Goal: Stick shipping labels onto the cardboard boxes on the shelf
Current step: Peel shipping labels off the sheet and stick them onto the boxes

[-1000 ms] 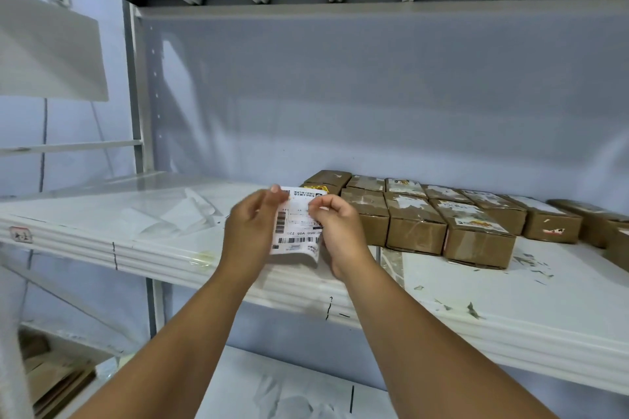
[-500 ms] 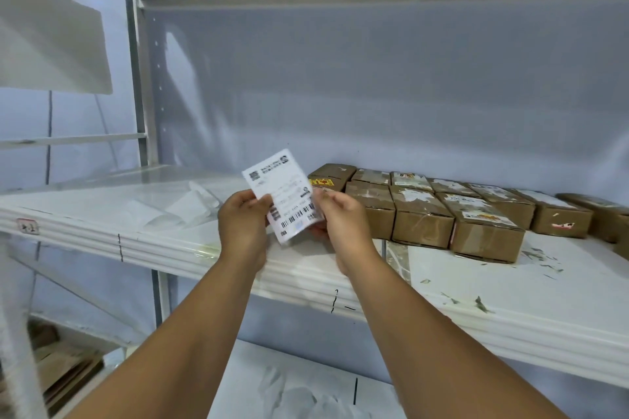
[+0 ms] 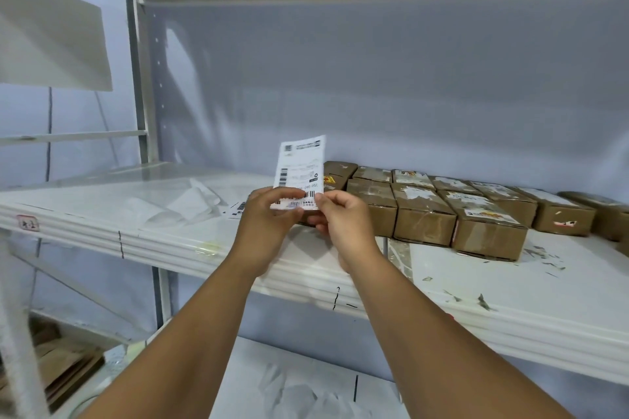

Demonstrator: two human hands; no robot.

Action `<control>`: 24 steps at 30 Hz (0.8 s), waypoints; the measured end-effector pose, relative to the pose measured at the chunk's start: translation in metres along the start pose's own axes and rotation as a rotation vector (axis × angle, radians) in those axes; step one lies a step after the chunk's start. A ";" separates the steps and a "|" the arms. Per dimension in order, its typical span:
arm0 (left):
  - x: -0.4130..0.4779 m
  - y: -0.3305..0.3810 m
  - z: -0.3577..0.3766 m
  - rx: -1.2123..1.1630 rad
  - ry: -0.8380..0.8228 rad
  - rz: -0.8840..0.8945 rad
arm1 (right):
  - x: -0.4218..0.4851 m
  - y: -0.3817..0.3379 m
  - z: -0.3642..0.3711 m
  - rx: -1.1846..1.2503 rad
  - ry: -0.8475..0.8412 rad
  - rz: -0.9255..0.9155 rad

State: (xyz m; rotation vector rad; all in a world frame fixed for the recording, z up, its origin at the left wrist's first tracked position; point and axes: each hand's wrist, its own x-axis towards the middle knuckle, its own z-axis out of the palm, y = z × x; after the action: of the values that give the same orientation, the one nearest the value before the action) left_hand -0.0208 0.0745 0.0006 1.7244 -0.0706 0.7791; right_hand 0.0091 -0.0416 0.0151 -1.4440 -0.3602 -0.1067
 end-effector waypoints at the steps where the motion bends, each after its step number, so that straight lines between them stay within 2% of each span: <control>1: 0.001 -0.001 -0.001 -0.041 0.018 -0.014 | 0.000 0.000 0.000 -0.008 -0.017 0.002; 6: 0.000 0.000 -0.003 -0.067 0.030 -0.046 | -0.003 -0.001 0.003 -0.043 -0.096 0.010; 10: -0.004 0.003 -0.002 -0.094 0.064 -0.078 | -0.003 -0.001 0.004 -0.105 -0.091 0.007; 17: -0.005 0.005 0.000 -0.108 0.155 -0.102 | -0.009 -0.007 0.003 -0.056 -0.164 0.050; 24: -0.005 0.004 0.000 -0.064 0.170 -0.108 | -0.007 -0.006 0.003 -0.051 -0.144 0.070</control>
State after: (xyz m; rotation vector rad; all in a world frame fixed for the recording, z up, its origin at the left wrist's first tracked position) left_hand -0.0266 0.0715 0.0016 1.5820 0.1114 0.8315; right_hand -0.0002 -0.0402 0.0190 -1.5178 -0.4262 0.0452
